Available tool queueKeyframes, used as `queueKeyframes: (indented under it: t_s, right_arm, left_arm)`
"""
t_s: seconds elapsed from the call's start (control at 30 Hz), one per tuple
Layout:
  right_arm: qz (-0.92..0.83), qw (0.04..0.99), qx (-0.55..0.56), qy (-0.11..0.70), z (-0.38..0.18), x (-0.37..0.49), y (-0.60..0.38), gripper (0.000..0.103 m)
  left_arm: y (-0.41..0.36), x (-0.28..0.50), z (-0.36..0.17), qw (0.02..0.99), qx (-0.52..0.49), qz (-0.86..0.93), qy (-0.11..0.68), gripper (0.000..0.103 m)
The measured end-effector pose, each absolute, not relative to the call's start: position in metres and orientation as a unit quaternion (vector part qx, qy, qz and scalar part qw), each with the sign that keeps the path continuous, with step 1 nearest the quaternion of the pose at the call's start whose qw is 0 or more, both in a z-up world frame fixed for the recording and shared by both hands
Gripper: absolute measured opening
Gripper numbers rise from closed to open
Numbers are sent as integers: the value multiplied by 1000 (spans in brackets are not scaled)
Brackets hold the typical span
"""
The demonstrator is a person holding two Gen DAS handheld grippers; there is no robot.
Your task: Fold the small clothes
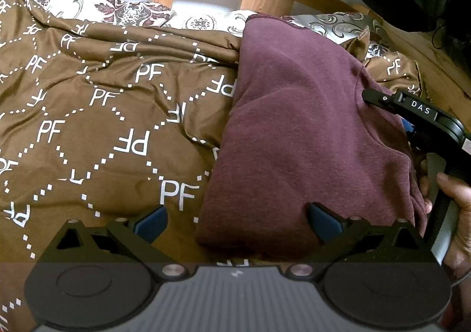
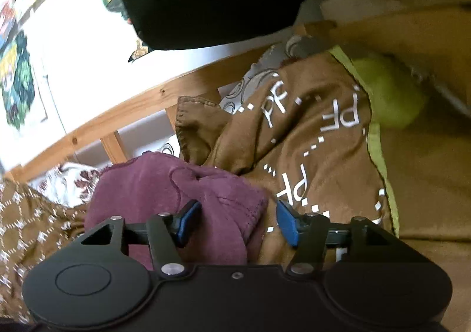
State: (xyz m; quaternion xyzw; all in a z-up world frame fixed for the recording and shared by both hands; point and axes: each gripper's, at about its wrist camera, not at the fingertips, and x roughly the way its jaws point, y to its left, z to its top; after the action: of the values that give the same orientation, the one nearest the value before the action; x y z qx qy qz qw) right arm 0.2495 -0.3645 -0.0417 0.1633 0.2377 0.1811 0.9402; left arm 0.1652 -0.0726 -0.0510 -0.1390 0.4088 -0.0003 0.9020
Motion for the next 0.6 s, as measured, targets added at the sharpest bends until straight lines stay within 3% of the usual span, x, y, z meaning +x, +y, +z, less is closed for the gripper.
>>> queueKeyframes:
  t_s: [0.47, 0.6]
  right_arm:
    - [204, 939, 157, 227, -48, 248, -359, 62]
    - [205, 942, 140, 225, -48, 246, -353, 55]
  left_arm:
    - [-74, 166, -56, 901, -149, 1, 408, 103]
    - [-71, 169, -57, 893, -162, -10, 420, 103]
